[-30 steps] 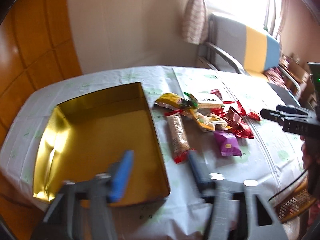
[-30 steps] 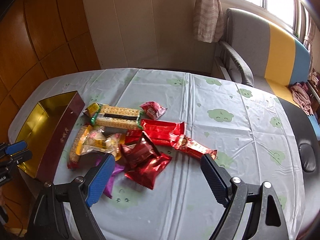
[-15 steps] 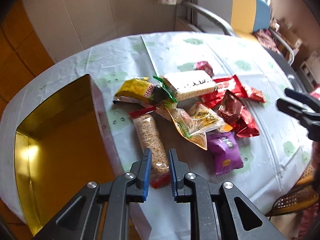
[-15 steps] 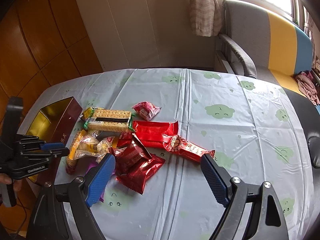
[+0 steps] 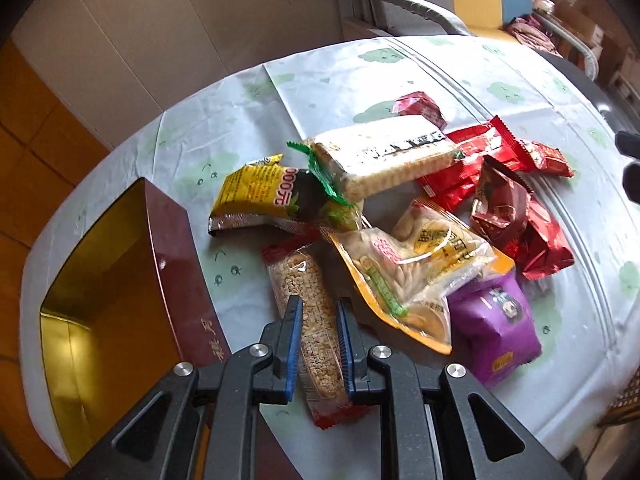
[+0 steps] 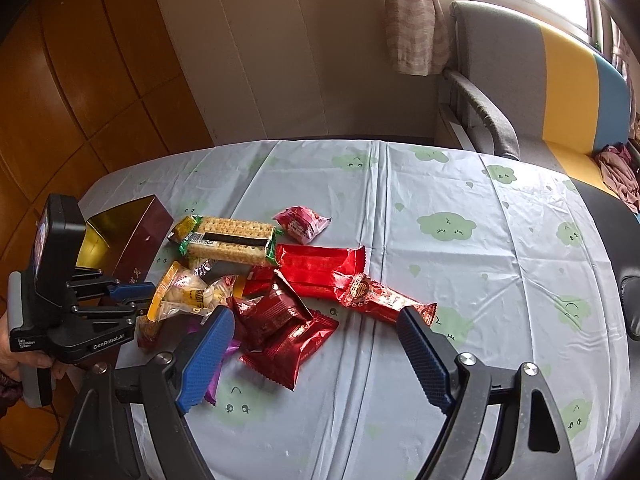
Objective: Organize snacks
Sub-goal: 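Grasp the granola bar with the left gripper and lift it, then drop the granola bar into the tin with the left gripper while the right gripper grasps the purple pastry bag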
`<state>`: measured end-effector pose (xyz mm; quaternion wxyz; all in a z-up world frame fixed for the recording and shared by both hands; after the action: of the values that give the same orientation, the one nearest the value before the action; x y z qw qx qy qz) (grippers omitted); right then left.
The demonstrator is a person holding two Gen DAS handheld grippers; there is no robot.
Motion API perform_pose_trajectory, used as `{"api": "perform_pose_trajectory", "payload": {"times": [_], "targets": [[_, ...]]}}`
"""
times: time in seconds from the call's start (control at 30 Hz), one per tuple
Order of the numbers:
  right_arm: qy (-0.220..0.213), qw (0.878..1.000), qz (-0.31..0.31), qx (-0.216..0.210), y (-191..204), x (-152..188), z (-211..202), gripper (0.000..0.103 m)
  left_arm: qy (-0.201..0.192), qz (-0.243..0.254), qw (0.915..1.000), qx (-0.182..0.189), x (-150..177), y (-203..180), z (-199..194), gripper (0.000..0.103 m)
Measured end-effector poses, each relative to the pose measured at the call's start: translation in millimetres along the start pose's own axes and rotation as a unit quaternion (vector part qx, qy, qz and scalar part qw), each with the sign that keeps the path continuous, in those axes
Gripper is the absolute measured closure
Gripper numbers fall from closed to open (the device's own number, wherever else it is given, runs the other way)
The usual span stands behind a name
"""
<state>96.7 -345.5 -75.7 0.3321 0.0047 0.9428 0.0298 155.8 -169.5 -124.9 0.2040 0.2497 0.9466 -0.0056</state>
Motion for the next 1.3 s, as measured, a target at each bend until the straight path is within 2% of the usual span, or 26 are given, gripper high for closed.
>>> {"api": "perform_pose_trajectory", "payload": {"times": [0.03, 0.1, 0.27, 0.4, 0.5, 0.53, 0.57, 0.67, 0.7, 0.77, 0.83, 0.93, 0.97, 1.03, 1.1, 1.2, 1.27, 1.3], "targets": [[0.0, 1.0, 0.0, 0.002, 0, 0, 0, 0.018, 0.003, -0.007, 0.9999, 0.01, 1, 2, -1, 0.084], [-0.004, 1.0, -0.002, 0.002, 1, -1, -2, 0.018, 0.012, -0.003, 0.9999, -0.009, 4, 4, -1, 0.083], [-0.011, 1.0, -0.002, 0.0, 1, -3, -5, 0.018, 0.032, -0.043, 0.9984, 0.015, 8, 17, 4, 0.071], [-0.004, 1.0, -0.007, 0.0, 2, -2, -2, 0.018, 0.039, -0.038, 0.9983, 0.019, 4, 14, 15, 0.071], [0.003, 1.0, -0.012, 0.004, 2, 0, 1, 0.019, 0.029, -0.012, 0.9995, -0.007, 1, 6, 25, 0.069], [0.004, 1.0, -0.013, 0.003, 3, 0, 1, 0.021, 0.024, -0.009, 0.9996, -0.016, 0, 5, 28, 0.07], [0.006, 1.0, -0.014, -0.001, 4, 1, 2, 0.028, 0.018, -0.012, 0.9996, -0.016, 1, 5, 26, 0.072], [0.018, 1.0, -0.022, -0.01, 10, 5, 7, 0.04, 0.004, -0.029, 0.9996, -0.002, 6, 10, 11, 0.074], [0.024, 0.999, -0.024, -0.024, 15, 8, 9, 0.045, -0.009, -0.031, 0.9995, 0.0, 7, 13, 1, 0.074], [0.041, 0.996, -0.03, -0.068, 30, 14, 12, 0.047, -0.035, -0.044, 0.9979, 0.033, 10, 16, -23, 0.074], [0.058, 0.992, -0.035, -0.107, 52, 23, 16, 0.047, -0.057, -0.067, 0.9936, 0.071, 14, 20, -46, 0.073], [0.081, 0.985, -0.014, -0.15, 82, 36, 25, 0.046, -0.088, -0.113, 0.9826, 0.119, 23, 37, -79, 0.073], [0.089, 0.984, 0.0, -0.155, 89, 40, 32, 0.042, -0.095, -0.127, 0.9788, 0.13, 26, 44, -86, 0.073], [0.099, 0.985, 0.023, -0.137, 95, 47, 47, 0.034, -0.113, -0.165, 0.9688, 0.146, 30, 67, -100, 0.073], [0.107, 0.987, 0.05, -0.11, 95, 51, 61, 0.033, -0.126, -0.195, 0.9616, 0.147, 30, 87, -107, 0.073], [0.11, 0.989, 0.064, -0.071, 97, 51, 73, 0.033, -0.134, -0.24, 0.9549, 0.112, 28, 132, -101, 0.073], [0.111, 0.989, 0.066, -0.073, 102, 50, 76, 0.033, -0.132, -0.274, 0.9471, 0.104, 28, 156, -91, 0.073], [0.109, 0.99, 0.062, -0.063, 102, 50, 77, 0.037, -0.13, -0.284, 0.9452, 0.095, 28, 166, -85, 0.073]]}}
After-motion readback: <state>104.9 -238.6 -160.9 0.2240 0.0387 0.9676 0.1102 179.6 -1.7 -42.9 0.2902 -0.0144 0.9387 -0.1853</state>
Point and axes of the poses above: each gripper's, at about its wrist camera, not at the fingertips, and z roughly the way its jaws point, y to its left, x to its underside, the point moved 7 cm from there along z, roughly the way its jaws point, and after that the axes turned 8 degrees about -z, right-handed, at the moved point
